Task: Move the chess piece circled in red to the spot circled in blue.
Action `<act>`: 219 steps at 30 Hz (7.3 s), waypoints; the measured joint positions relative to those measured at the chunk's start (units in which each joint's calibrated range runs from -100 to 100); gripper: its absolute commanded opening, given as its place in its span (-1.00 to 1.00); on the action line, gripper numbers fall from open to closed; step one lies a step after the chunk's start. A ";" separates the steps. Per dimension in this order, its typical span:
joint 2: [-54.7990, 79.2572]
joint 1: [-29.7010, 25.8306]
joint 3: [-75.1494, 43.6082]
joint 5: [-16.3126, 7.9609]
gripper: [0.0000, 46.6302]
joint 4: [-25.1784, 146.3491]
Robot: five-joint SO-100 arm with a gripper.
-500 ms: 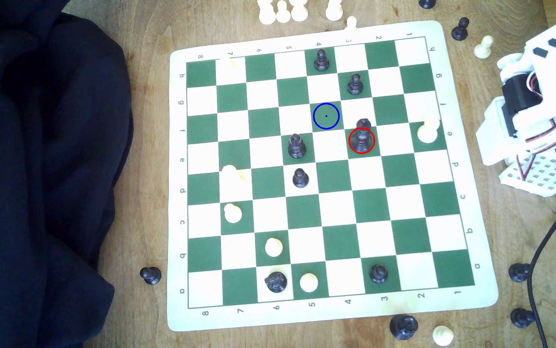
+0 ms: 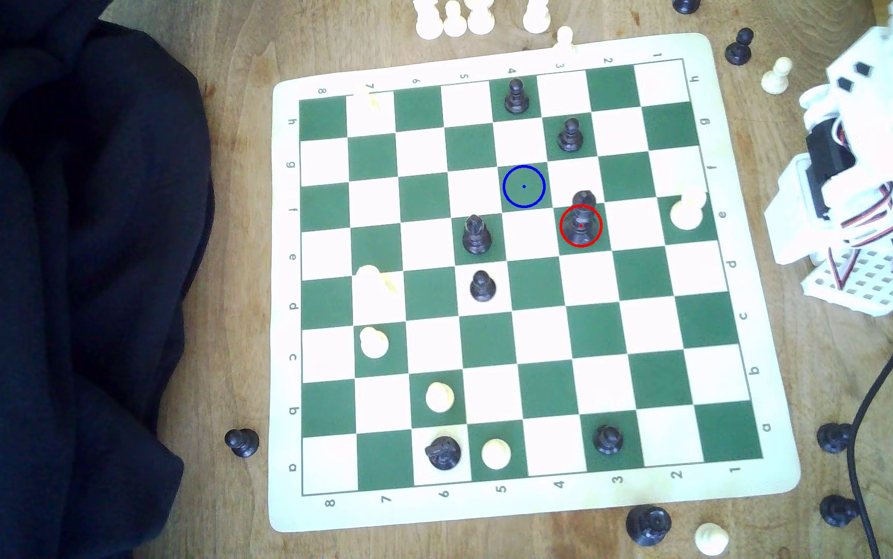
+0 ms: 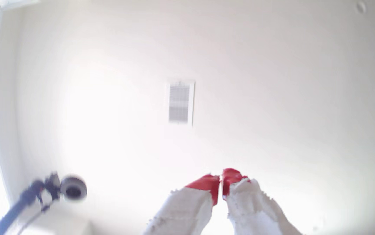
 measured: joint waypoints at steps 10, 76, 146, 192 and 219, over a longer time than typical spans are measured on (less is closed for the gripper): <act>0.42 5.09 -0.36 0.00 -0.99 35.54; 68.96 8.70 -58.83 -16.61 -0.28 142.79; 99.04 10.40 -98.24 -12.55 -0.99 158.73; 112.19 14.38 -109.17 -11.48 0.05 163.82; 31.25 2.88 -36.06 -12.45 -0.32 132.67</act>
